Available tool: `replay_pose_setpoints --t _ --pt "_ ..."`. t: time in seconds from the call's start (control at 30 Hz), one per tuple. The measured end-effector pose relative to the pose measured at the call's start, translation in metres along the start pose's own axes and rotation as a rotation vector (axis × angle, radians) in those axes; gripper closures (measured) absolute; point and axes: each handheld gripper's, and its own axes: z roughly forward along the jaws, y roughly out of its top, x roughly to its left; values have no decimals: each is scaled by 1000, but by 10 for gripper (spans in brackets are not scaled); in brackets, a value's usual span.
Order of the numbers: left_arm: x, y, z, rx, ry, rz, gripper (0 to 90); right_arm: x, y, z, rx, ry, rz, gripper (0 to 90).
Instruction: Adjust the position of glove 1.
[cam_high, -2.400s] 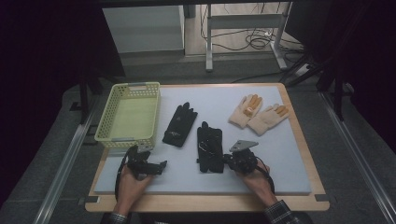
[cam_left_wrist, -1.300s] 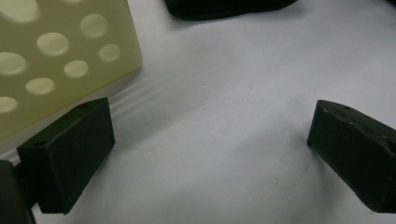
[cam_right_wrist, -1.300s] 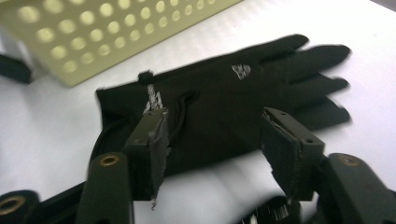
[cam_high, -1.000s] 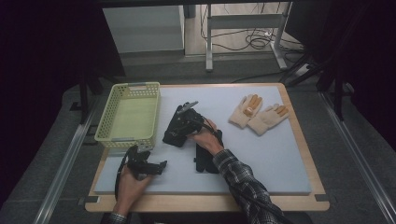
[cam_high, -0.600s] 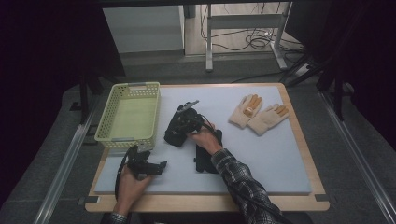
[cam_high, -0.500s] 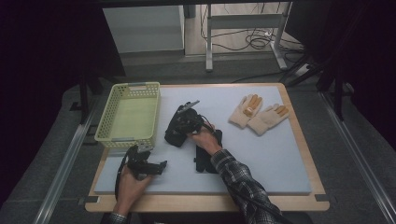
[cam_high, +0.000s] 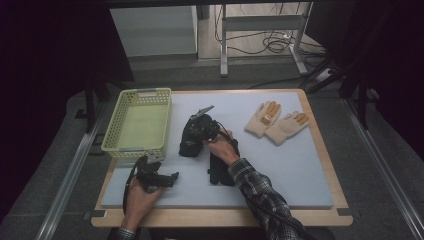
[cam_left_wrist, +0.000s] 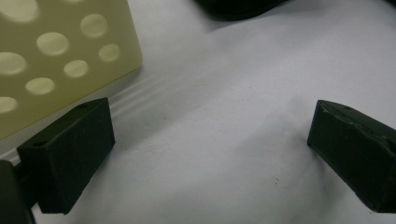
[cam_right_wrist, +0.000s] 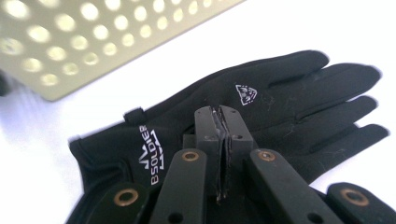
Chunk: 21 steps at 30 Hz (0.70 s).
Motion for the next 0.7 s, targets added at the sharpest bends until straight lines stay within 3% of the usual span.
replay_pose_setpoints --t 0.27,0.7 --pt "0 0 0 0 0 1 12 2 3 -28 -44 15 -5 868" --pt "0 0 0 -2 0 0 12 16 7 -87 -103 8 -69 868"
